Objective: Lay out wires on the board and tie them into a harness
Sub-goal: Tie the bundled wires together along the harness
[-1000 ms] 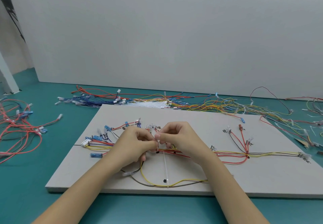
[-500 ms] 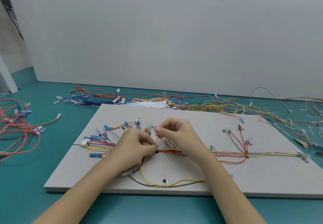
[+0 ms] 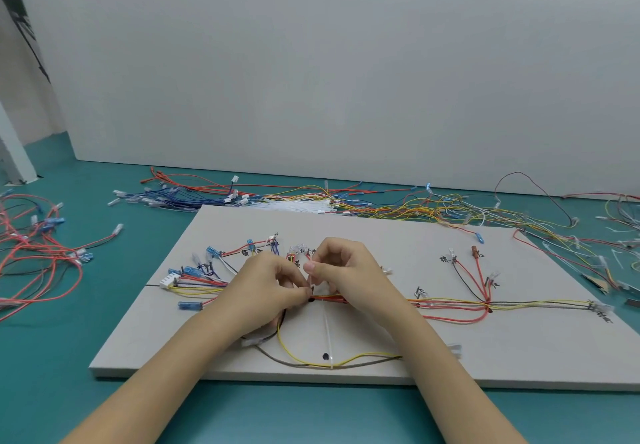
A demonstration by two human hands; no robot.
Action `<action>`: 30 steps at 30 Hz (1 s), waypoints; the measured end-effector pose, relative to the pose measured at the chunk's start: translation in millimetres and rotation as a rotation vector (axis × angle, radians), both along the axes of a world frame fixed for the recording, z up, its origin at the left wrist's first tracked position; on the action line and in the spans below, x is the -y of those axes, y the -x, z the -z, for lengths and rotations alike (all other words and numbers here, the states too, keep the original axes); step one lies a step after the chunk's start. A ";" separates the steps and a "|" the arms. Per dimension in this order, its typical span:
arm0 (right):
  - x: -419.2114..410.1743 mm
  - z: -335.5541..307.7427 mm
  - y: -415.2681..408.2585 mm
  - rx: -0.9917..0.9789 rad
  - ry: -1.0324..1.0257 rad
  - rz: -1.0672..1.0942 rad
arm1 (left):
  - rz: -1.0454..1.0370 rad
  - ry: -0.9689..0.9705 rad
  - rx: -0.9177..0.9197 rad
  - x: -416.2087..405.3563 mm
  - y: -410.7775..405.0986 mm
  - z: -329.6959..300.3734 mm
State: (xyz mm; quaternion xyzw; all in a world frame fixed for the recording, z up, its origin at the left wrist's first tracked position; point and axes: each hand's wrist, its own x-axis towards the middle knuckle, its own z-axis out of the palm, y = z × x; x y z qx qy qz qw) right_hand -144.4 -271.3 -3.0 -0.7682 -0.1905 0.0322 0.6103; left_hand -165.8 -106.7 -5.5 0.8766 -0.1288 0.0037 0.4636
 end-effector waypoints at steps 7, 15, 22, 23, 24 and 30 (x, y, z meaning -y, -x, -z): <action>0.3 1.6 0.1 -0.007 -0.023 -0.001 | 0.035 -0.106 0.083 -1.7 -2.3 0.2; -3.6 0.5 0.9 -0.057 -0.067 -0.015 | 0.005 -0.161 0.156 3.3 -3.2 4.4; -3.9 1.1 0.9 -0.087 -0.083 0.008 | -0.014 -0.184 0.179 5.0 -1.9 7.2; -3.4 0.9 0.2 -0.096 -0.086 0.008 | -0.016 -0.190 0.184 5.1 -2.1 7.2; -3.1 0.7 -0.5 -0.106 -0.090 0.004 | -0.018 -0.196 0.188 5.3 -2.4 7.2; -2.0 0.1 -2.5 -0.159 -0.052 -0.011 | -0.021 -0.214 0.222 6.7 1.0 9.3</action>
